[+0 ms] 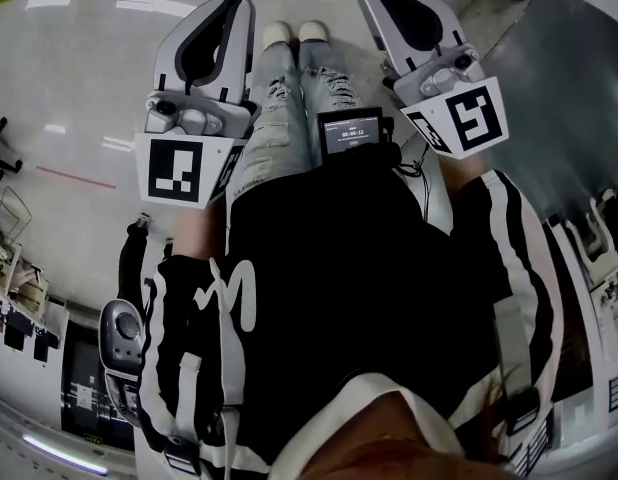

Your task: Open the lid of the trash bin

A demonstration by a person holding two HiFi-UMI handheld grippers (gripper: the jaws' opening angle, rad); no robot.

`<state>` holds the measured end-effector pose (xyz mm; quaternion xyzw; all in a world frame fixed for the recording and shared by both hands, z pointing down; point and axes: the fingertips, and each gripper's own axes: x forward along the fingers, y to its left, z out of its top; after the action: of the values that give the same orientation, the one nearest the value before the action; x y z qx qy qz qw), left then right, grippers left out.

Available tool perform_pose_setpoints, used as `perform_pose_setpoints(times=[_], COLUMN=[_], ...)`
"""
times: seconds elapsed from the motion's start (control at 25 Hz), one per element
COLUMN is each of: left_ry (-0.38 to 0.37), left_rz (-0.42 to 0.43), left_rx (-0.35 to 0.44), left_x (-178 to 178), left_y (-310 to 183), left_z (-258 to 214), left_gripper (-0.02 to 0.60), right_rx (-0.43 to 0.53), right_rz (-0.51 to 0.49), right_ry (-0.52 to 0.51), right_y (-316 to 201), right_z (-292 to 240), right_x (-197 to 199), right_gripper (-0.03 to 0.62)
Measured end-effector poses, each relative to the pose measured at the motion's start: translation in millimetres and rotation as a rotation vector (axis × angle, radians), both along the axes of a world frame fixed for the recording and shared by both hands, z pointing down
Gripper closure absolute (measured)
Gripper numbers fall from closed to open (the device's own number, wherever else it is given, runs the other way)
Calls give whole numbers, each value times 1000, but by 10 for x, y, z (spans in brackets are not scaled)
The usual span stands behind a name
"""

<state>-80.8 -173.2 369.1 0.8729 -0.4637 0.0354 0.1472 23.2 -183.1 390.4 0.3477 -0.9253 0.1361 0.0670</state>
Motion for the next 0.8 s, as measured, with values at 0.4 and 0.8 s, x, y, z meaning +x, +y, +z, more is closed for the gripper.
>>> perform_pose_setpoints(times=[0.4, 0.8], left_ry=[-3, -2], left_rz=[1, -12], left_rx=[-24, -55], left_x=[-3, 18], left_y=[-32, -12], left_z=[149, 342], left_gripper=[574, 575], right_rx=[-58, -68], right_rz=[-11, -47], right_ry=[25, 87], right_y=[-63, -68], right_z=[437, 957], right_x=[-52, -104], right_gripper=[585, 585])
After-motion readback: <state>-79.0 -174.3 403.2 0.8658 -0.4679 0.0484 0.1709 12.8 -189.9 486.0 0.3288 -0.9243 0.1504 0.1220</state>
